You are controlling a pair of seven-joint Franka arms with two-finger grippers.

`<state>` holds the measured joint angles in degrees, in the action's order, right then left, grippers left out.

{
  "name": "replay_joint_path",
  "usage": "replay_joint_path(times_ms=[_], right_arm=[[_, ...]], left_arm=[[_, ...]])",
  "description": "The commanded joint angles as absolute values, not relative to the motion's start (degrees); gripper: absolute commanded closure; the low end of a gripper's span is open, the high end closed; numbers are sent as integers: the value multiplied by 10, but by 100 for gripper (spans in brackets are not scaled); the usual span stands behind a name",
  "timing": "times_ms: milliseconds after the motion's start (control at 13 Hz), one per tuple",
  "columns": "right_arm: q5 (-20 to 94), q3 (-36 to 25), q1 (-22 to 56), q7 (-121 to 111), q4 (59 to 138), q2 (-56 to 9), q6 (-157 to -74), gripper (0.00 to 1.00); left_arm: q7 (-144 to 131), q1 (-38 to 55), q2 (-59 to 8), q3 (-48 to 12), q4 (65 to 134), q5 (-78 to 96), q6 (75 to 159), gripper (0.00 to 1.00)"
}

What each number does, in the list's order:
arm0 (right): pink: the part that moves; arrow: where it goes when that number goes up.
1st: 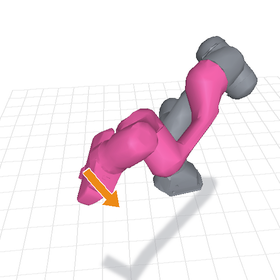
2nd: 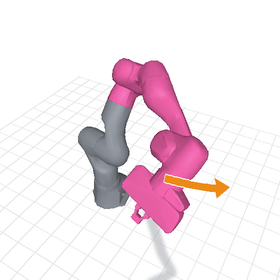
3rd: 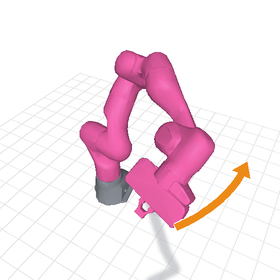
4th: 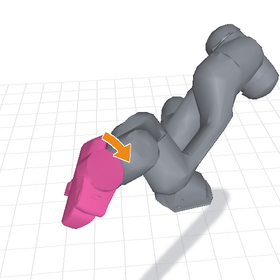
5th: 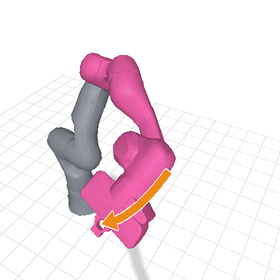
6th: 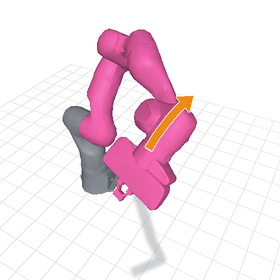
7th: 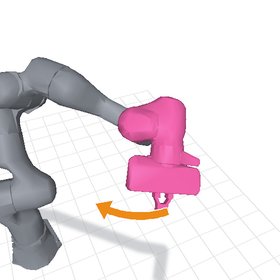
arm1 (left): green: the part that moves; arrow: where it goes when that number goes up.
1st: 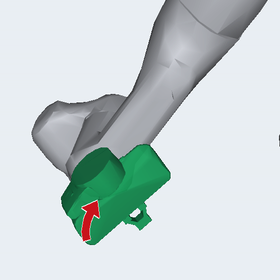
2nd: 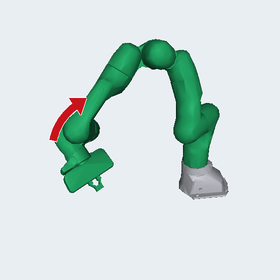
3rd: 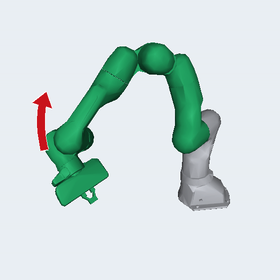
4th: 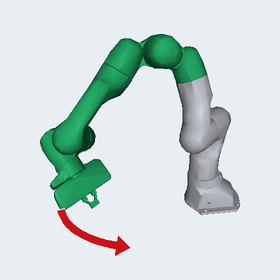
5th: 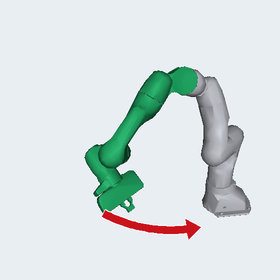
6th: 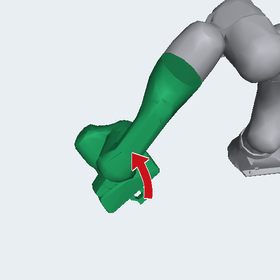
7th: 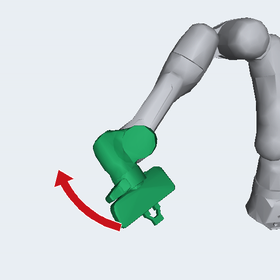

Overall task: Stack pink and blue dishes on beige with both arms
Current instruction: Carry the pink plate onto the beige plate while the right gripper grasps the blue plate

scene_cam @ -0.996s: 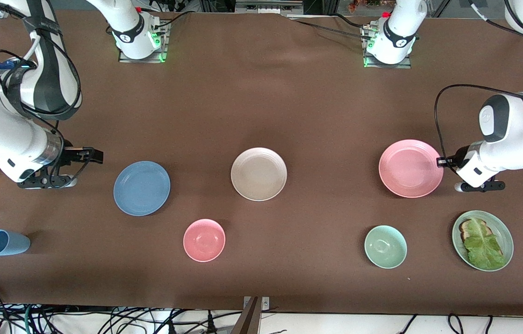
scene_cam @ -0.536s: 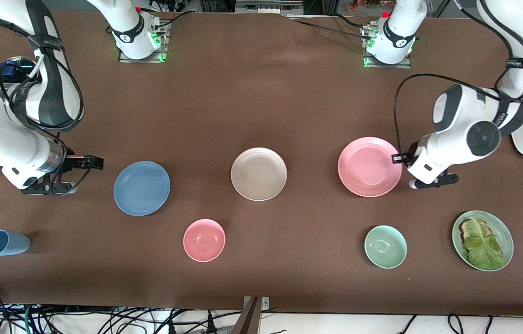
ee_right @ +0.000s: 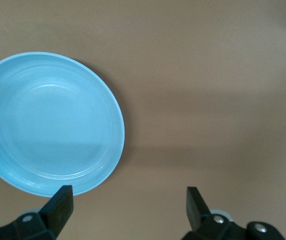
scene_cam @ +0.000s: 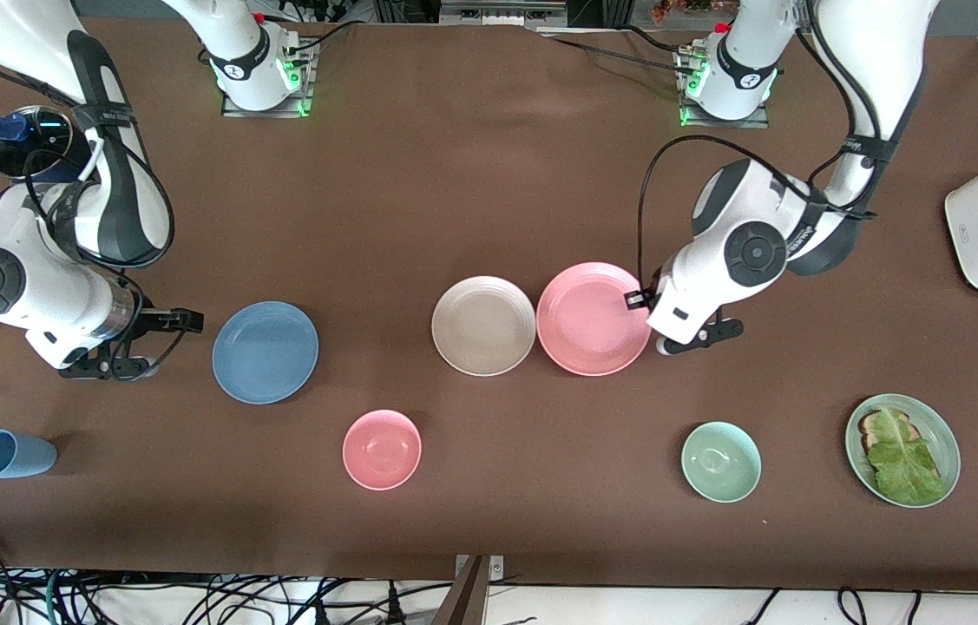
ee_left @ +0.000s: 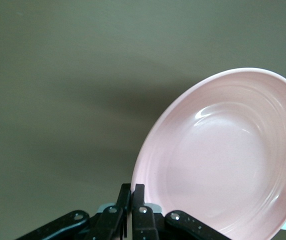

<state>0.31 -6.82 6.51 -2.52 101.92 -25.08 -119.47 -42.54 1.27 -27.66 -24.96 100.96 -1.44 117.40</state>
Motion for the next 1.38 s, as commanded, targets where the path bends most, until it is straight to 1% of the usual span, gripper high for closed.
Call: replay_joint_path(times_ms=[0, 230, 460, 613, 690, 843, 996, 1073, 1150, 1226, 1303], right_arm=[[14, -66, 60, -38, 1023, -265, -1219, 0], [14, -66, 60, -38, 1023, -290, -1242, 0], [14, -65, 60, -38, 1024, -310, -1262, 2], [14, -64, 60, -37, 1027, -325, -1286, 7], [14, -62, 60, -36, 1027, -330, -1295, 12], [14, -62, 60, -36, 1027, -343, -1316, 16], [15, -61, 60, -35, 1028, -347, -1319, 23], [15, -58, 61, -34, 1031, -347, -1320, 28], [15, -54, 60, -34, 1031, -348, -1320, 31], [15, -53, 61, -33, 1031, -348, -1322, 35], [15, -52, 61, -30, 1031, -348, -1322, 39]], left_arm=[[-460, 59, -333, -247, 950, -8, 1175, 100], [-496, 88, -358, -247, 933, -8, 1210, 100], [-539, 117, -394, -247, 889, -9, 1211, 100], [-559, 137, -402, -244, 879, -10, 1212, 100], [-562, 138, -403, -244, 878, -9, 1212, 100], [-562, 147, -408, -243, 875, -10, 1212, 100], [-562, 147, -416, -243, 862, -9, 1212, 100], [-562, 148, -417, -243, 861, -8, 1212, 76], [-561, 147, -417, -243, 861, -8, 1212, 57], [-561, 147, -417, -243, 861, -8, 1212, 27], [-563, 147, -413, -243, 860, -10, 1211, 0]])
